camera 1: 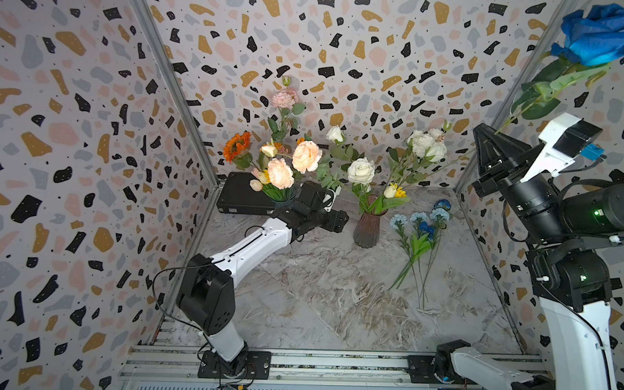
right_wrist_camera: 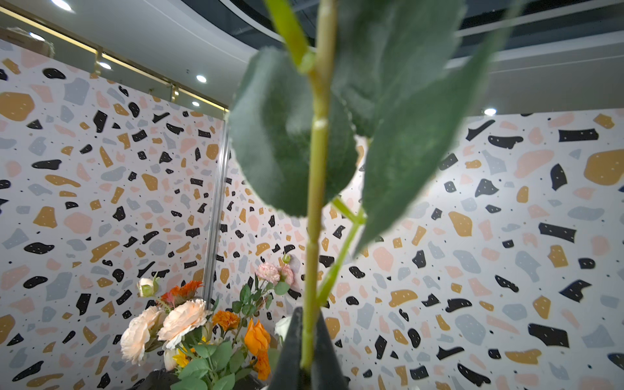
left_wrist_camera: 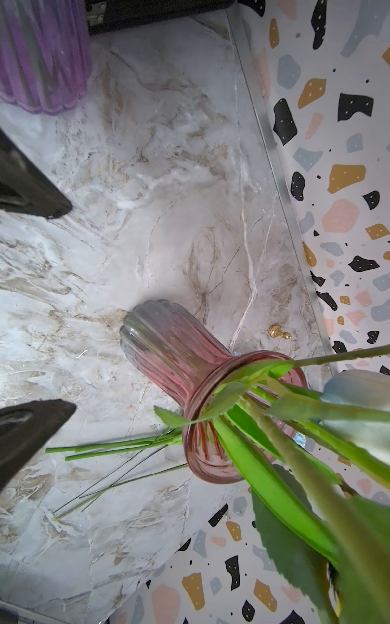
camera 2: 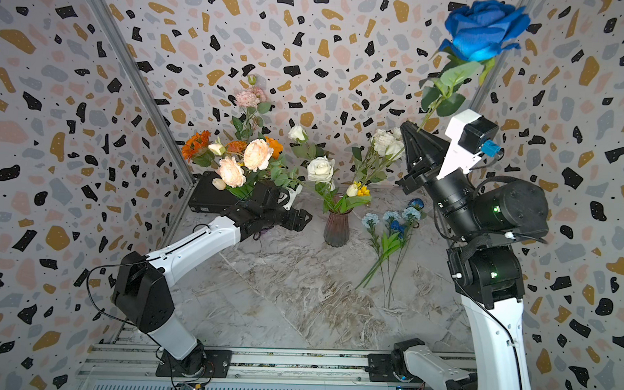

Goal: Pick out blue flowers from the vase
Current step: Place the flower at the center of the board.

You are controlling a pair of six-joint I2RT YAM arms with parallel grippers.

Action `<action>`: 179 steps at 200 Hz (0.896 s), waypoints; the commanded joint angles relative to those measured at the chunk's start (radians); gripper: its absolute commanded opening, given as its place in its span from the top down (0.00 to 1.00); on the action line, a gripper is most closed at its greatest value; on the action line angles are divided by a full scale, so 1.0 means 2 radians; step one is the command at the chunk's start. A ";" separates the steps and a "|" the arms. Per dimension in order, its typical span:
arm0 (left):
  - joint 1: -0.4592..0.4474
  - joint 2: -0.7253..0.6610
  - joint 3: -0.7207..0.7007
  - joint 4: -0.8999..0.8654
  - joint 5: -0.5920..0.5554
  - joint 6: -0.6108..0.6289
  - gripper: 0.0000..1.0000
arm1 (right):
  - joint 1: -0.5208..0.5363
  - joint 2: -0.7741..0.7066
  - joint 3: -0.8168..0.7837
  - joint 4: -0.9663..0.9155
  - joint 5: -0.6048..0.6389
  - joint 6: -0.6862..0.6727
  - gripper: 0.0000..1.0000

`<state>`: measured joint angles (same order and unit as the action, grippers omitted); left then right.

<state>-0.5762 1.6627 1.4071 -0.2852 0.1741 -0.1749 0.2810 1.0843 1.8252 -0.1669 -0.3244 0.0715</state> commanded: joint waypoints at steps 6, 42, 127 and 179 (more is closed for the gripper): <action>0.004 -0.015 -0.013 0.001 0.000 0.005 0.16 | 0.002 -0.001 0.025 -0.086 0.069 -0.012 1.00; 0.004 -0.029 -0.036 0.000 -0.002 0.004 0.16 | 0.002 0.006 0.035 -0.157 0.137 -0.013 1.00; 0.010 -0.069 -0.089 0.014 -0.012 -0.001 0.15 | -0.020 0.054 0.027 -0.267 0.228 0.037 1.00; 0.022 -0.108 -0.119 0.010 -0.014 0.011 0.09 | -0.183 0.065 -0.049 -0.272 0.079 0.123 1.00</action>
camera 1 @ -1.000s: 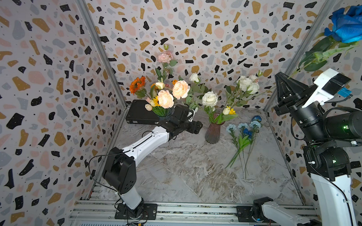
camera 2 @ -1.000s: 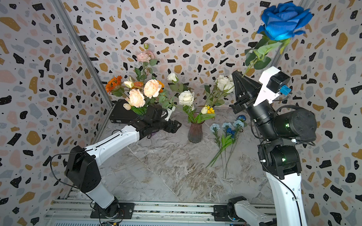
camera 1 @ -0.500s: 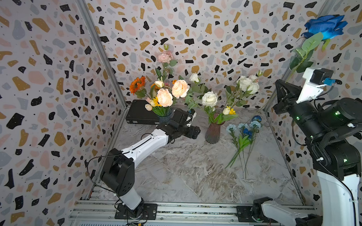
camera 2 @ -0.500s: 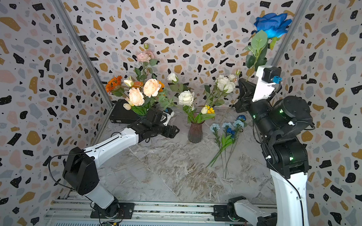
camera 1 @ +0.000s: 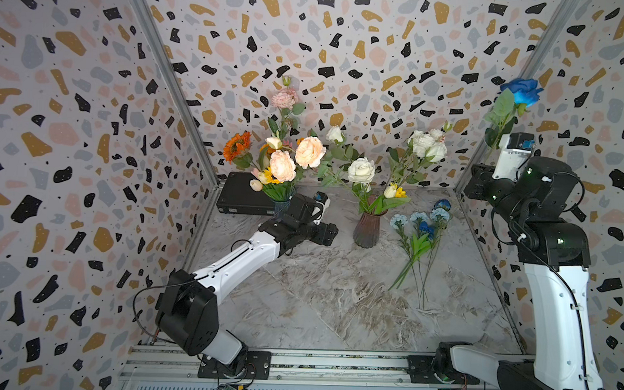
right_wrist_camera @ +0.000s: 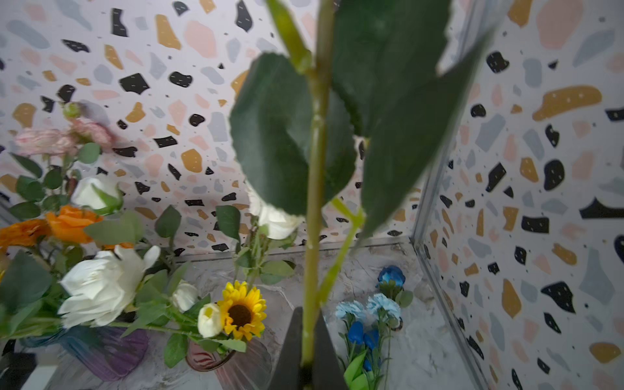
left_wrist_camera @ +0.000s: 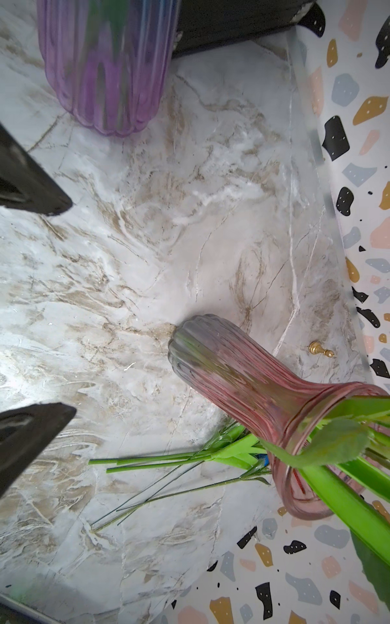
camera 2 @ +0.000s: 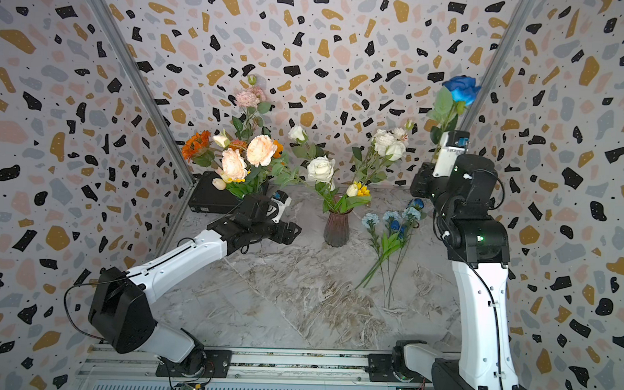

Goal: Pick out blue flowers from the vase
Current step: Place the flower at the center of the board.

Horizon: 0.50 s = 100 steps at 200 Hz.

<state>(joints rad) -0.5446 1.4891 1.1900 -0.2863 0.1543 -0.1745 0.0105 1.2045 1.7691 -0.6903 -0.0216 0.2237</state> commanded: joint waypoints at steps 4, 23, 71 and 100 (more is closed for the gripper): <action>0.006 -0.023 -0.012 0.010 -0.005 0.012 0.08 | -0.059 0.010 -0.027 -0.011 -0.089 0.050 1.00; 0.008 -0.038 -0.023 0.008 -0.010 0.014 0.05 | -0.112 0.041 -0.057 -0.003 -0.184 0.077 1.00; 0.015 -0.080 -0.051 0.000 -0.031 0.019 0.01 | -0.135 0.112 -0.096 0.007 -0.242 0.078 1.00; 0.021 -0.105 -0.068 -0.012 -0.050 0.021 0.01 | -0.135 0.161 -0.081 -0.030 -0.265 0.037 1.00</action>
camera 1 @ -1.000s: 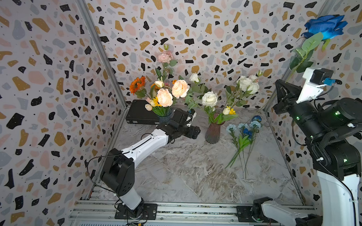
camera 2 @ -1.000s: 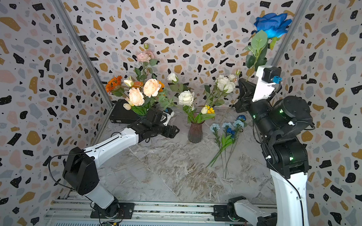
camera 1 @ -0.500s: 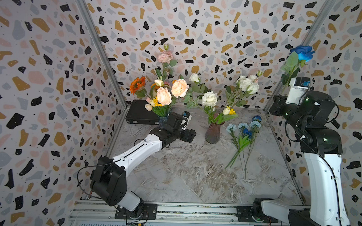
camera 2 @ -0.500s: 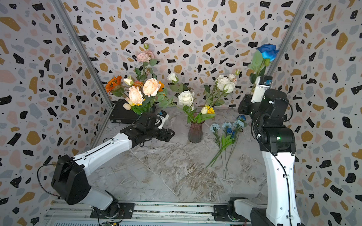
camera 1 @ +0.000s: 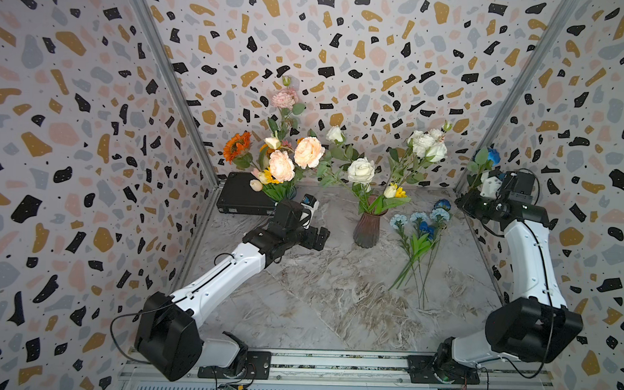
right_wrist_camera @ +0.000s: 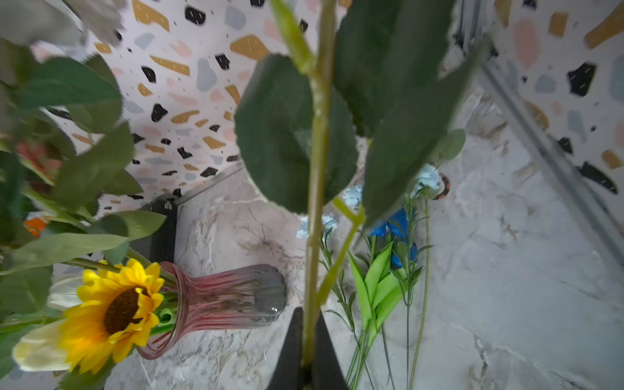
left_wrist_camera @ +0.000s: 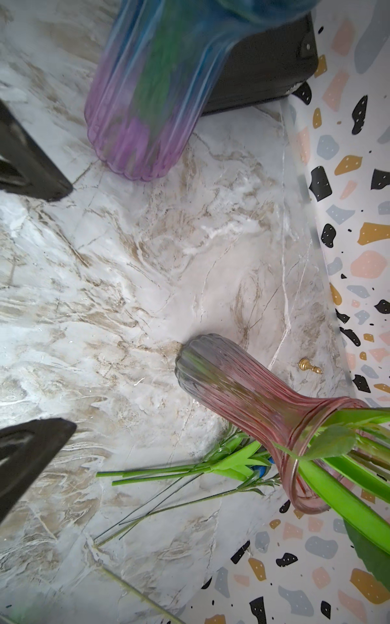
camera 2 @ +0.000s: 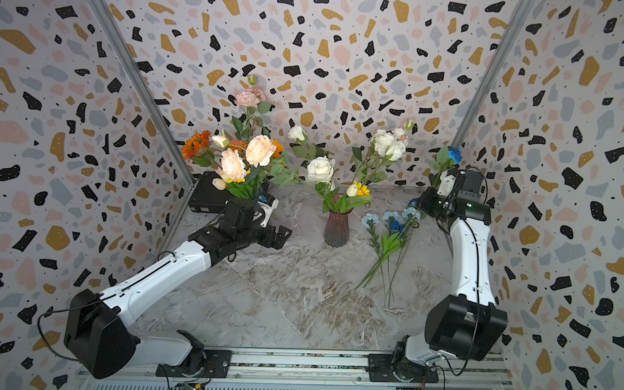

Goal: Pick out blue flowers from the vase
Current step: Place the flower at the center of the board.

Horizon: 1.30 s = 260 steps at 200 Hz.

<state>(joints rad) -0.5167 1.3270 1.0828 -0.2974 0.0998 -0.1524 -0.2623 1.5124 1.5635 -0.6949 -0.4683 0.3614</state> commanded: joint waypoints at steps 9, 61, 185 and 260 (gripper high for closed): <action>0.009 -0.030 -0.021 -0.008 -0.027 0.012 0.01 | 0.001 0.024 0.029 -0.040 -0.047 -0.045 1.00; 0.024 -0.066 -0.054 -0.012 -0.033 0.010 0.01 | 0.002 0.133 0.104 -0.141 -0.084 -0.144 1.00; 0.034 -0.144 -0.126 0.041 -0.133 -0.023 0.01 | 0.067 0.266 0.193 -0.212 0.028 -0.205 1.00; 0.036 -0.133 -0.119 0.030 -0.158 -0.027 0.01 | 0.081 0.336 0.257 -0.229 0.055 -0.207 1.00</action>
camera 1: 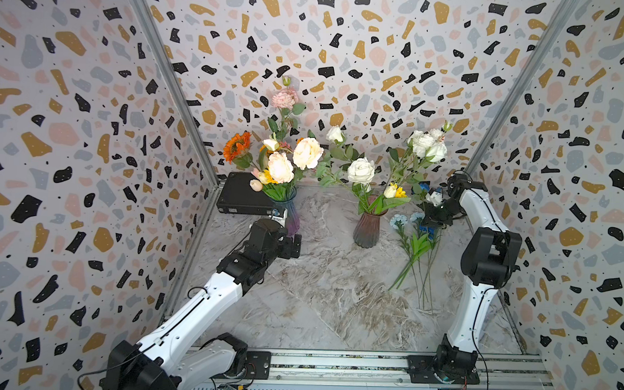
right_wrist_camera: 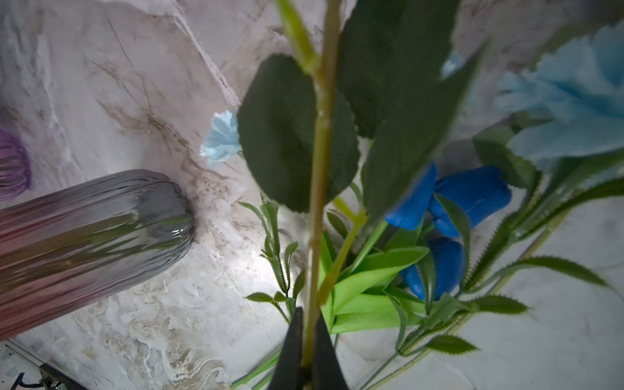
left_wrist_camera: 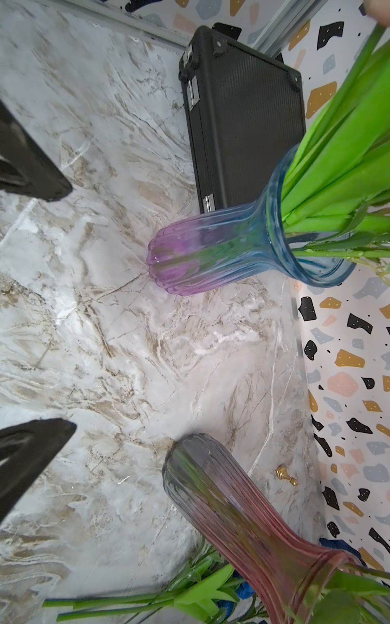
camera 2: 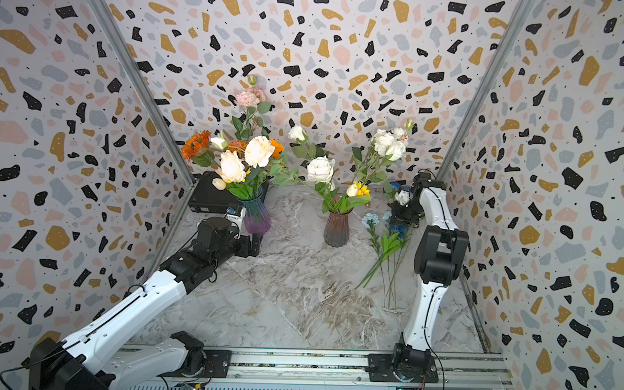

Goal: Pick out blue flowers from the vase
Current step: Place the flower at the center of the board.

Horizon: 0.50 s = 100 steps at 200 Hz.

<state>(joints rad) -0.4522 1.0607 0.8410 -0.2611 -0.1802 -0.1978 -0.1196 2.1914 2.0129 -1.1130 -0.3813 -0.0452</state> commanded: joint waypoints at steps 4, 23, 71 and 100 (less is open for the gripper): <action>0.005 0.000 0.002 0.011 -0.018 -0.004 0.01 | 0.011 0.000 0.035 -0.020 0.012 -0.003 1.00; 0.006 0.000 0.002 0.011 -0.014 -0.007 0.01 | 0.018 0.012 0.048 -0.020 0.013 -0.002 1.00; 0.010 0.003 0.009 -0.002 -0.017 -0.005 0.01 | 0.022 0.043 0.066 -0.017 0.014 0.006 1.00; 0.011 -0.005 0.008 -0.005 -0.030 -0.002 0.01 | 0.022 0.058 0.079 -0.016 0.019 0.010 1.00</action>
<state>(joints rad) -0.4385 1.0660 0.8413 -0.2760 -0.2058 -0.2024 -0.0738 2.2932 2.1212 -1.1236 -0.3622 -0.0395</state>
